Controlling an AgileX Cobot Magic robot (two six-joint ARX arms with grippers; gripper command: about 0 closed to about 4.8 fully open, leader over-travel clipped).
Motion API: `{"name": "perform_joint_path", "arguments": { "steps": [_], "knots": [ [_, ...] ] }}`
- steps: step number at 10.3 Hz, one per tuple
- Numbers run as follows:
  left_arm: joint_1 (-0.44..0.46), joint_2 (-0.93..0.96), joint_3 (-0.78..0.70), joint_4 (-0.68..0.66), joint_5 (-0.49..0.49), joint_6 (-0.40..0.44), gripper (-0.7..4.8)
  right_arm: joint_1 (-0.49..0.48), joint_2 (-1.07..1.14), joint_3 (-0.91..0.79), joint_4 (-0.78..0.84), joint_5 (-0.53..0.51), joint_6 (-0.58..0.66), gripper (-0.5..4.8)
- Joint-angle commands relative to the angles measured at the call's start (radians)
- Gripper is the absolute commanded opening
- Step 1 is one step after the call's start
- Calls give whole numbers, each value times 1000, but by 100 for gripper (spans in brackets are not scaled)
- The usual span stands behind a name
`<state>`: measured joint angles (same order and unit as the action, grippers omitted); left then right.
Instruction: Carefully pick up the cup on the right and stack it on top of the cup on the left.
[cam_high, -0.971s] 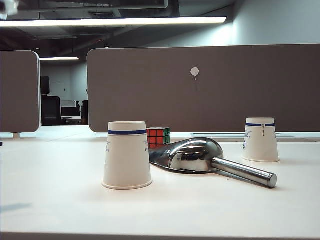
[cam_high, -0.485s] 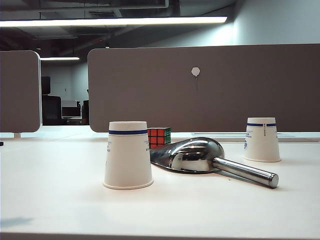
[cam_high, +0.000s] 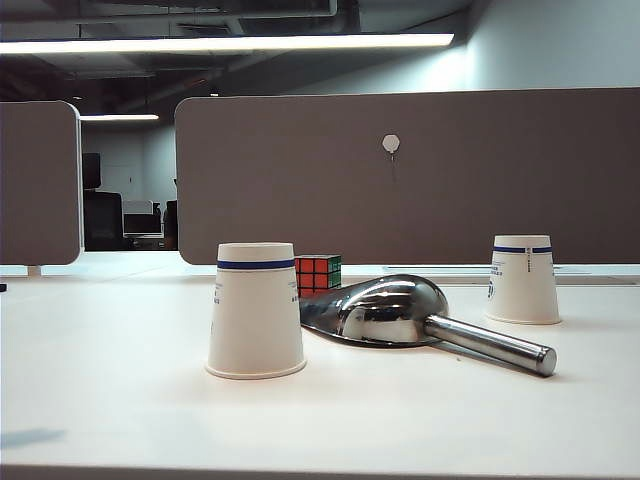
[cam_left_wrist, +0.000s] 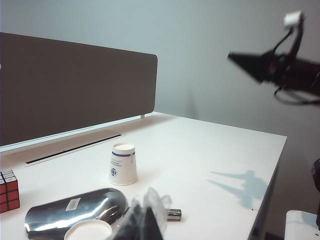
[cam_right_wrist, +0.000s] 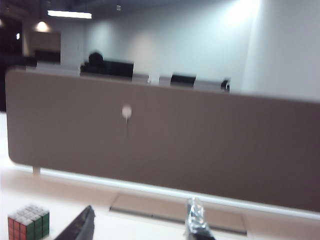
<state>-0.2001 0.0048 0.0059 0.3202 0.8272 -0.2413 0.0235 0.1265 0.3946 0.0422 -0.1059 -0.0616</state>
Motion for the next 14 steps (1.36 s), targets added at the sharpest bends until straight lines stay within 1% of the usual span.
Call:
{"name": "perform_joint_path", "arguments": {
  "steps": [1, 2, 3, 4, 5, 6, 8, 10, 11, 12, 13, 14],
  "knots": [
    [-1, 1, 2, 3, 0, -2, -5, 0, 207, 341, -237, -4, -3, 250],
    [-1, 1, 2, 3, 0, -2, -5, 0, 361, 488, -363, -21, -3, 257],
    [-1, 1, 2, 3, 0, -2, -5, 0, 407, 523, -384, -32, -3, 261],
    [-1, 1, 2, 3, -1, -2, -5, 1, 547, 598, -397, -58, -3, 325],
    [-1, 1, 2, 3, -5, -2, -5, 1, 696, 619, -381, -85, -3, 389],
    [-1, 1, 2, 3, -10, -2, -5, 1, 834, 619, -381, -167, -3, 392],
    [-1, 1, 2, 3, -20, -2, -5, 1, 939, 612, -343, -178, -14, 392],
    [-1, 1, 2, 3, -23, -1, -5, 1, 964, 513, -78, -189, -19, 391],
    [-1, 1, 2, 3, -47, -1, -5, 1, 965, 386, 116, -188, -10, 391],
    [-1, 1, 2, 3, -49, -1, -5, 1, 965, 319, 197, -188, -9, 390],
    [-1, 1, 2, 3, -47, -2, -5, 1, 1041, 206, 318, -197, 11, 387],
    [-1, 0, 2, 2, -45, -3, -5, 2, 1092, 203, 349, -239, 10, 387]
  ]
}}
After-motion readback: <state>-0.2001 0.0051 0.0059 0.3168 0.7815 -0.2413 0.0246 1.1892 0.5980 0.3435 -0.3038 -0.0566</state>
